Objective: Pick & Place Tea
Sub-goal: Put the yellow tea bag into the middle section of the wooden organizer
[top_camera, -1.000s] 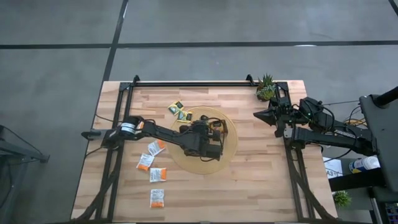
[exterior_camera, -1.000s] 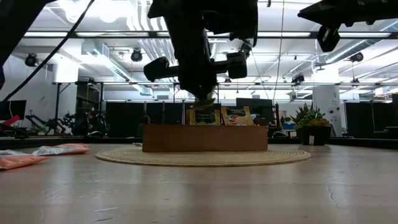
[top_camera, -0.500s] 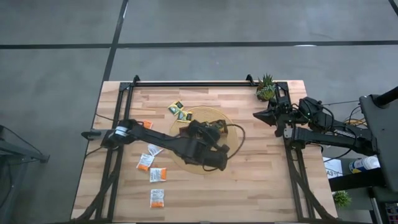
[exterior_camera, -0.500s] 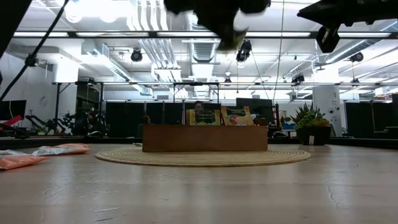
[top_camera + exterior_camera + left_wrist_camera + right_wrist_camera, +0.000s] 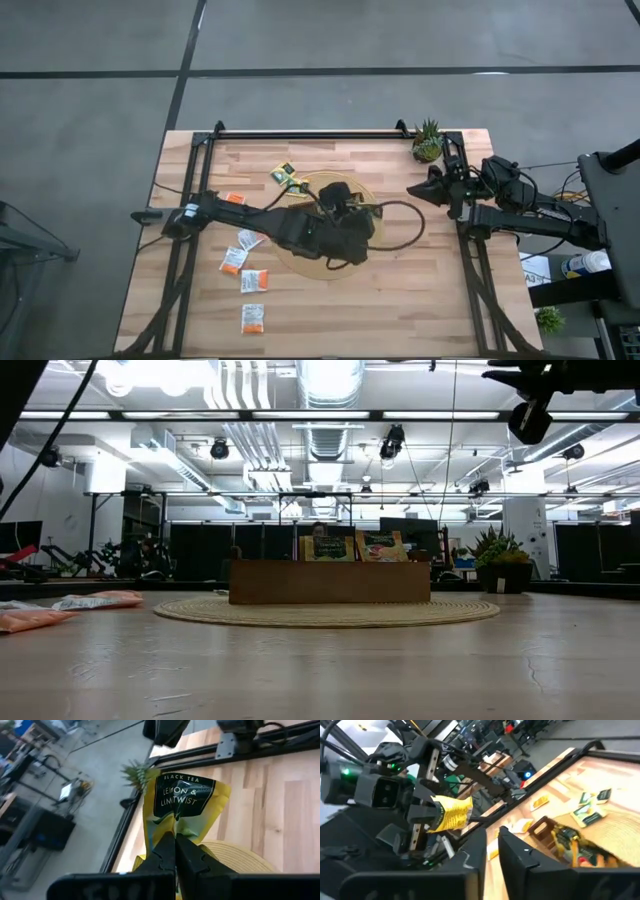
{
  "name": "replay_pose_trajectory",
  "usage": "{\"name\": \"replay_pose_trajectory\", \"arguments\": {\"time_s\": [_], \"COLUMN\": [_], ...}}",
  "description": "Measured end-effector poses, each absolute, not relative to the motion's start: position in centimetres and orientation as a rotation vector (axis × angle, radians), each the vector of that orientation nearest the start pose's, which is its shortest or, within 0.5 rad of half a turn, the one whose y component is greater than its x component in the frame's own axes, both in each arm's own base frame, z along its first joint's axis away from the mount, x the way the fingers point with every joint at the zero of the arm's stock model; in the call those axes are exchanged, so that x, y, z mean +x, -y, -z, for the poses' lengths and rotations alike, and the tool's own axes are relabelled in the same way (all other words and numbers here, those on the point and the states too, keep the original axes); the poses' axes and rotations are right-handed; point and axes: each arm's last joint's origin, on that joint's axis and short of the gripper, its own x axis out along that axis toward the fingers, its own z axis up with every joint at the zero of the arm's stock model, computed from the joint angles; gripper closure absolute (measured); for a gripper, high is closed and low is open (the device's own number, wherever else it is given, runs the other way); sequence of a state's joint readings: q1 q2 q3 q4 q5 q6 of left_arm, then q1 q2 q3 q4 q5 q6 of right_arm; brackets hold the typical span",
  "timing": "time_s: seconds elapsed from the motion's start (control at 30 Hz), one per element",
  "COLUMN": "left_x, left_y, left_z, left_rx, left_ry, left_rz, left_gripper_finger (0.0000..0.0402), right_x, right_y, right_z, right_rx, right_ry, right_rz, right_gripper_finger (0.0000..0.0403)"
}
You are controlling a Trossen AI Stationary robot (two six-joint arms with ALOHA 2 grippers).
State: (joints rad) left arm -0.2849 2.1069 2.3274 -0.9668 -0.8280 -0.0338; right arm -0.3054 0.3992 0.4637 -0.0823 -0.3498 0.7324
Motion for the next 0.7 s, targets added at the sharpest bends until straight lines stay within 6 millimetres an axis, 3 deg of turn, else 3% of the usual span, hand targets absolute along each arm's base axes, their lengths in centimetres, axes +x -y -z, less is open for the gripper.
{"name": "replay_pose_trajectory", "arguments": {"time_s": [0.33, 0.7], "left_x": [43.9, 44.3], "left_y": [7.9, 6.5], "left_z": [-38.1, -37.6], "left_rx": [0.356, 0.302], "left_ry": [-0.682, -0.716], "left_rz": [-0.494, -0.435], "left_gripper_finger": [0.0401, 0.0401], "right_x": [11.6, 13.7], "right_y": [2.4, 3.0], "right_z": [-27.7, -29.9], "right_rx": [0.919, 0.895], "right_ry": [-0.093, -0.195], "right_rz": [-0.087, -0.052], "right_gripper_finger": [0.0259, 0.0248]}}
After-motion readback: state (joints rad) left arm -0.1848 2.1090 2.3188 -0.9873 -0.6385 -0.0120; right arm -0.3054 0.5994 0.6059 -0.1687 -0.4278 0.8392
